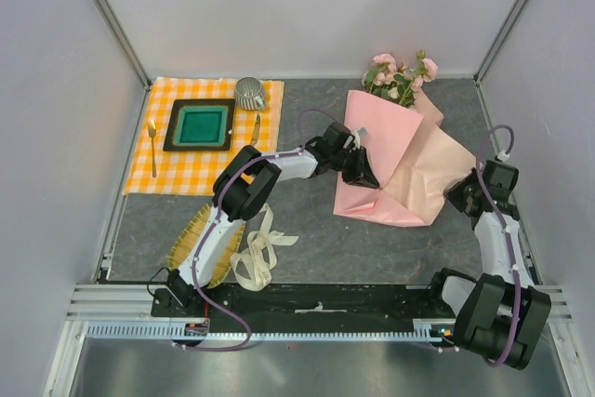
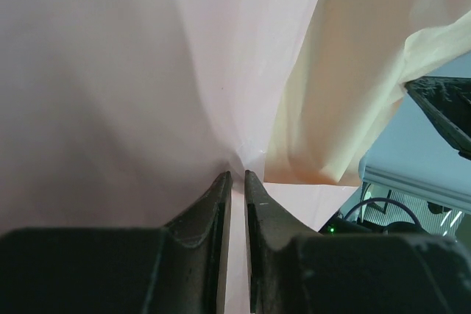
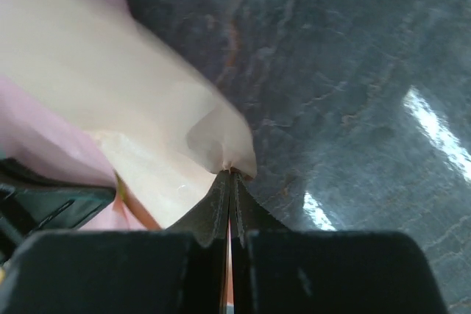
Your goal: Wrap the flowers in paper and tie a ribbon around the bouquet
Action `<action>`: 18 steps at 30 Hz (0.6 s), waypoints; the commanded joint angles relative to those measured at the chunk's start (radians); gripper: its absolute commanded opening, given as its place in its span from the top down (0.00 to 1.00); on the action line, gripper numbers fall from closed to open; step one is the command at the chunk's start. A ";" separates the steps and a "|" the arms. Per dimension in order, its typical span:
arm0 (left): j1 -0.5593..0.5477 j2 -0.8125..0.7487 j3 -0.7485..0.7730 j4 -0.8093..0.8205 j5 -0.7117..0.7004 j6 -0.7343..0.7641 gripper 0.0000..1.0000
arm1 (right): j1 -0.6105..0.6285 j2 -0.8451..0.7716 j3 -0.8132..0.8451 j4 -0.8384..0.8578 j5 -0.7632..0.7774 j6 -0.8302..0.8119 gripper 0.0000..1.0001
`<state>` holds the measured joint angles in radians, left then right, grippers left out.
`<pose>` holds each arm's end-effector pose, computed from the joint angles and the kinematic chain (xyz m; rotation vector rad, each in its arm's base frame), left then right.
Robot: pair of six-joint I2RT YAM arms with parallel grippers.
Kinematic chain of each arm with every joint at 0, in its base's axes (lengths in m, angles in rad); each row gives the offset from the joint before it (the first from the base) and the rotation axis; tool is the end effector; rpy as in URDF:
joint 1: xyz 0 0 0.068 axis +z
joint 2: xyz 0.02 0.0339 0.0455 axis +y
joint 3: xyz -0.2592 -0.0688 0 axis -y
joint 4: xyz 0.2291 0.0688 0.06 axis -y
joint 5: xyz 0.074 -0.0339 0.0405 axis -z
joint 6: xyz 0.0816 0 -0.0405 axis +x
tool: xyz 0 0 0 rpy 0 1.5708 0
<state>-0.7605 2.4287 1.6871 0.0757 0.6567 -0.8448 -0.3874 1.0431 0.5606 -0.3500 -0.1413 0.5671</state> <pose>0.3529 -0.4046 0.0869 0.3142 2.5635 -1.4939 0.2122 -0.0742 0.1698 1.0470 2.1681 0.2532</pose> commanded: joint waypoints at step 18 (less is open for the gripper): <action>-0.006 -0.115 -0.043 0.010 0.006 0.050 0.74 | 0.308 0.024 0.206 -0.063 0.148 -0.079 0.95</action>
<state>-0.7605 2.4020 1.6684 0.0723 0.6582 -0.8261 -0.0795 1.0298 0.6498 -0.2924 -0.1810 0.4927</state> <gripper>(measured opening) 0.263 0.009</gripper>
